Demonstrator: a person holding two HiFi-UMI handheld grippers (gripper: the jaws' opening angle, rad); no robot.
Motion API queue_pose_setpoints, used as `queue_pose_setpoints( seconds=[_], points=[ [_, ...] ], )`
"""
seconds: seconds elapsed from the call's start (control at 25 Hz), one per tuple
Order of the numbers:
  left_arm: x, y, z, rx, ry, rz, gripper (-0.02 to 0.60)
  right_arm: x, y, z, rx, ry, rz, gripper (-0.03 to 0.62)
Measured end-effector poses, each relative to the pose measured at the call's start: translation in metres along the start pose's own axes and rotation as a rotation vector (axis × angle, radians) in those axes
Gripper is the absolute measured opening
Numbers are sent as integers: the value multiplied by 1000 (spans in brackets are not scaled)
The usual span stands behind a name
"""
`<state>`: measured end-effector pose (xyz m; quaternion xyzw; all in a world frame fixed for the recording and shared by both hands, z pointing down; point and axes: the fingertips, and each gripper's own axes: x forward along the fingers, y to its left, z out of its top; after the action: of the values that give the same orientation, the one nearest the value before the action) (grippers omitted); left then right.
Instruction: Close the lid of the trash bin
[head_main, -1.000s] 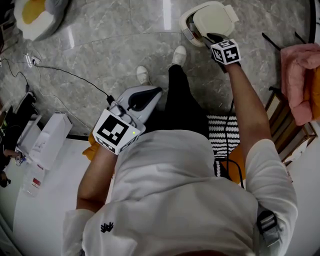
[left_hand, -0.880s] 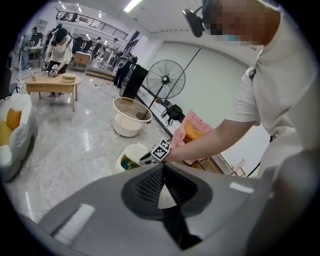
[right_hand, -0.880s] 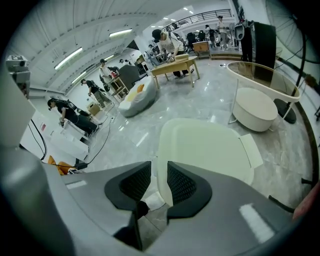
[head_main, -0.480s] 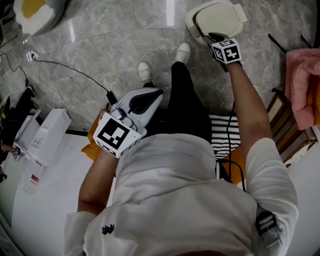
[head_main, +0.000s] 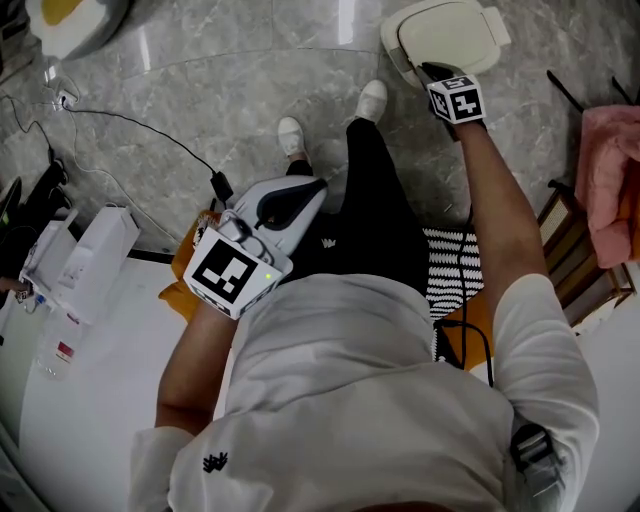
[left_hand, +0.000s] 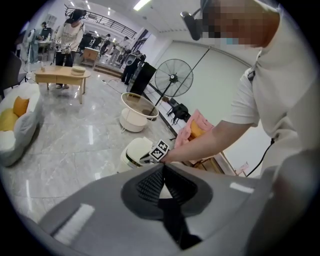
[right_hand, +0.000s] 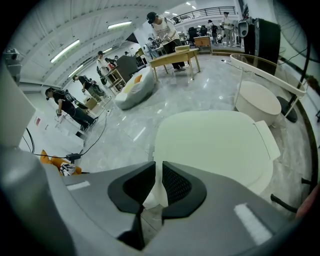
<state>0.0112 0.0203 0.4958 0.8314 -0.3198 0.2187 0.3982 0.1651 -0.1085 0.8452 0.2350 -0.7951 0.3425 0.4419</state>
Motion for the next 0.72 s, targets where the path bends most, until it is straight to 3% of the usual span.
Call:
queue_pose_setpoints(
  seconds=[0.16, 0.36, 0.72],
  points=[
    [0, 3, -6, -6, -1, 6, 58, 9, -2, -3, -1, 6, -11, 28],
    [4, -2, -10, -83, 41, 5, 58, 19, -5, -8, -8, 17, -20, 23],
    [5, 6, -14, -101, 36, 13, 58, 31, -11, -12, -16, 38, -49, 0]
  ],
)
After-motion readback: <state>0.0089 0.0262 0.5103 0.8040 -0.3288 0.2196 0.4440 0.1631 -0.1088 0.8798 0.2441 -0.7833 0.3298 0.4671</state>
